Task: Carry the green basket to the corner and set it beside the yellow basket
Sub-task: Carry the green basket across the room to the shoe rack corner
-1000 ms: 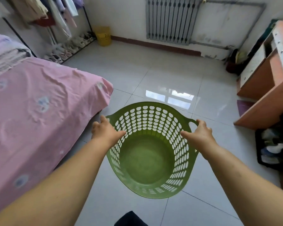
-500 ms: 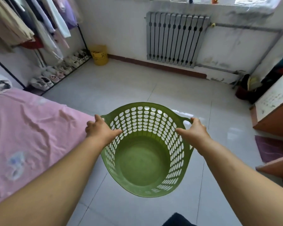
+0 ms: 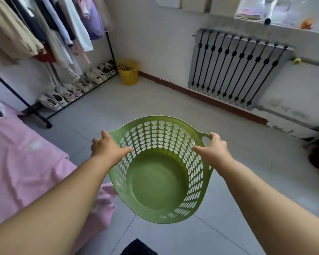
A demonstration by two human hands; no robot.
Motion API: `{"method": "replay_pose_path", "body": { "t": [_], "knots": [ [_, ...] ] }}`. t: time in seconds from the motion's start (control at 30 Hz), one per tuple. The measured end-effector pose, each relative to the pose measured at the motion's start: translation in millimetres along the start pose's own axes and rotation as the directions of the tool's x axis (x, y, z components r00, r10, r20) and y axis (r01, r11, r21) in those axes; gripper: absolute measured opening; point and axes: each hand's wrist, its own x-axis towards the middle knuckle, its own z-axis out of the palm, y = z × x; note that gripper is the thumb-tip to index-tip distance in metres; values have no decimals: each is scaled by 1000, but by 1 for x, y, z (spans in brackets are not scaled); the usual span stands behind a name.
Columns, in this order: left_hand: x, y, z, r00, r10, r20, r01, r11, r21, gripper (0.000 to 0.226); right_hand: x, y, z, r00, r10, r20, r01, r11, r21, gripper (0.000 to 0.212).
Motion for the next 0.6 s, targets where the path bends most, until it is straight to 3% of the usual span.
{"method": "replay_pose_path", "body": {
  "t": [0.2, 0.6],
  "knots": [
    [158, 58, -19, 999, -37, 6, 37, 999, -28, 122, 146, -101, 26, 999, -17, 38, 18, 999, -32, 91],
    [454, 210, -63, 999, 35, 20, -35, 999, -2, 124, 406, -269, 51, 1000, -19, -12, 19, 999, 33, 87]
  ]
}}
